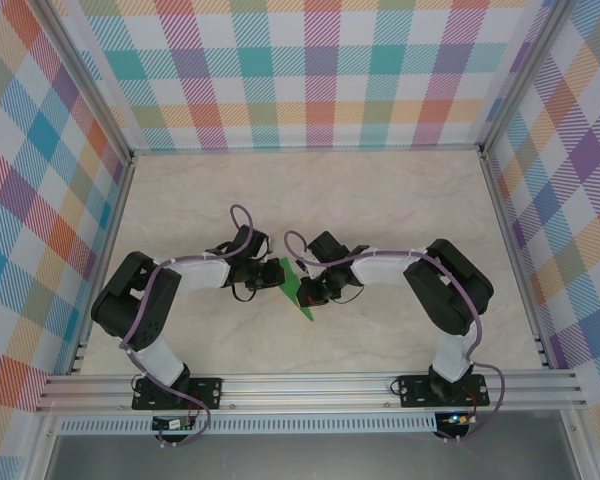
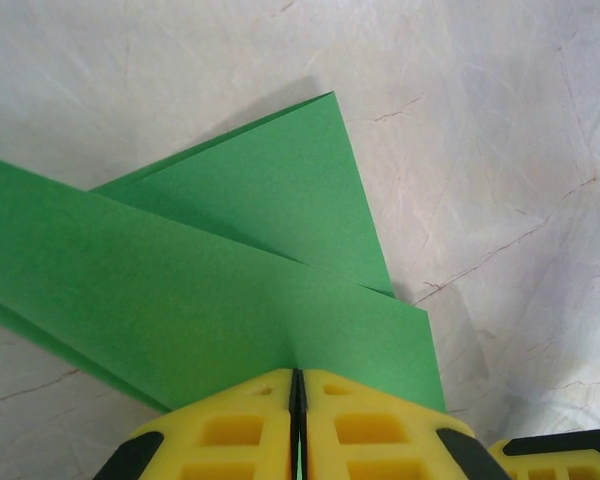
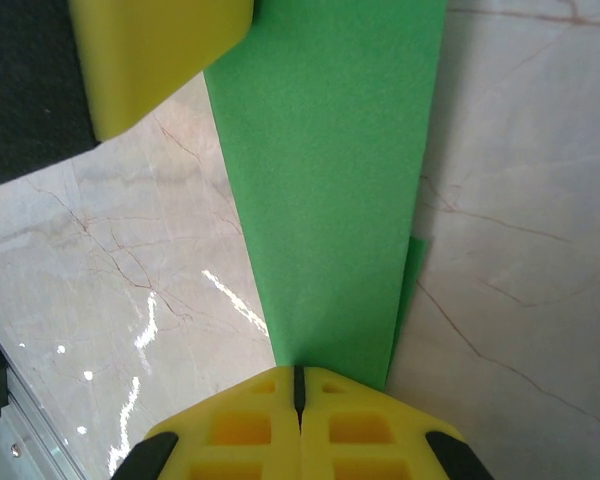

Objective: Fold a paper plane with a square sheet of paper (pick it up from the middle)
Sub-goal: Fold the wing for the fifth time at the center of the table.

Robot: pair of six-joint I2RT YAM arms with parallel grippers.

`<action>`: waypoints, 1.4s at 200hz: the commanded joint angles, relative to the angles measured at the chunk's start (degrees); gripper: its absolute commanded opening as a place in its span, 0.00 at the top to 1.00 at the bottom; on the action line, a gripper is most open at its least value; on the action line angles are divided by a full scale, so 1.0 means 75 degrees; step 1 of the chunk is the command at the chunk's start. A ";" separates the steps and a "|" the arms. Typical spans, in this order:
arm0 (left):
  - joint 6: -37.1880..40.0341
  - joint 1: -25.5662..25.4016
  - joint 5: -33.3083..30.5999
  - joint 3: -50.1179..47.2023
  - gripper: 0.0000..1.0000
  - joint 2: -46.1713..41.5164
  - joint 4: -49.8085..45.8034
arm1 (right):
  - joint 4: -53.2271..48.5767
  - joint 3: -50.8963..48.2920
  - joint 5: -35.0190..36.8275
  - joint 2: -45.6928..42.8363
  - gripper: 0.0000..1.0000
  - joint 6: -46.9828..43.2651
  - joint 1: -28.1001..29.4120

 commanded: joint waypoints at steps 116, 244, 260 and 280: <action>0.0236 0.1103 -0.0596 -0.0153 0.95 0.0517 0.0460 | -0.1459 -0.1259 0.0811 0.0489 1.00 -0.0298 -0.0048; -0.0610 0.2802 0.0038 -0.0356 0.97 0.0867 0.1691 | -0.1450 -0.1286 0.0818 0.0584 1.00 -0.0234 -0.0087; -0.0542 0.2796 0.0140 -0.0161 0.97 0.0672 0.1324 | -0.1456 -0.1248 0.0788 0.0560 1.00 -0.0217 -0.0086; -0.0617 0.2743 0.0355 -0.0135 0.96 0.0116 0.1044 | -0.1421 -0.1239 0.0715 0.0513 1.00 -0.0181 -0.0087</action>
